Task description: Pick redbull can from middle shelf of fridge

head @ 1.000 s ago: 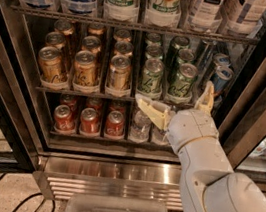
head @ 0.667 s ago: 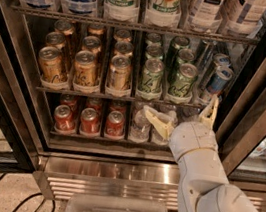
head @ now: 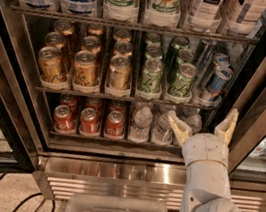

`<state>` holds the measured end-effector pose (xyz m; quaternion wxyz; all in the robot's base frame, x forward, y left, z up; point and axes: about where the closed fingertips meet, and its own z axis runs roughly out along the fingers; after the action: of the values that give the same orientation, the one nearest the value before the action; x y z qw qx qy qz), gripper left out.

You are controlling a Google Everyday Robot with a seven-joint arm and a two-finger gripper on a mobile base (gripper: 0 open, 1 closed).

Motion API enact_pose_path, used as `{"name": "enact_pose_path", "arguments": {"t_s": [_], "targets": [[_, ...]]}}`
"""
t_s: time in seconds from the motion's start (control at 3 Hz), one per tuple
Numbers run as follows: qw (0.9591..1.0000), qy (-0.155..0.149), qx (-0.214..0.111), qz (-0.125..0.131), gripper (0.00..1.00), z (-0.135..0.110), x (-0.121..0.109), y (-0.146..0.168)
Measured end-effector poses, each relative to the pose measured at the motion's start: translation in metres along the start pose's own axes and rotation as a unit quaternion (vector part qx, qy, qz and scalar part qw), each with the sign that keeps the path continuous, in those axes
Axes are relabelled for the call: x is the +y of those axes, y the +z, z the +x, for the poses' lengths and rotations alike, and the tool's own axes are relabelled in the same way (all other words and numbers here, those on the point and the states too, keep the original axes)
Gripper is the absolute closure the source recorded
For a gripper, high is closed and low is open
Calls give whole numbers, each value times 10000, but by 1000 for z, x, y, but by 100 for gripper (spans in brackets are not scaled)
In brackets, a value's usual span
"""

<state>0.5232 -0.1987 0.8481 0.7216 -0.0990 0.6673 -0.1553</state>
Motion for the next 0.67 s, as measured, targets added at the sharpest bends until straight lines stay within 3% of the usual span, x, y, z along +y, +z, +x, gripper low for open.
{"name": "enact_pose_path", "arguments": {"t_s": [0.33,0.67], "targets": [[9994,69,-147,305,35,0,-13,4],[9983,471,-288,168,52,-3,-10,5]]}}
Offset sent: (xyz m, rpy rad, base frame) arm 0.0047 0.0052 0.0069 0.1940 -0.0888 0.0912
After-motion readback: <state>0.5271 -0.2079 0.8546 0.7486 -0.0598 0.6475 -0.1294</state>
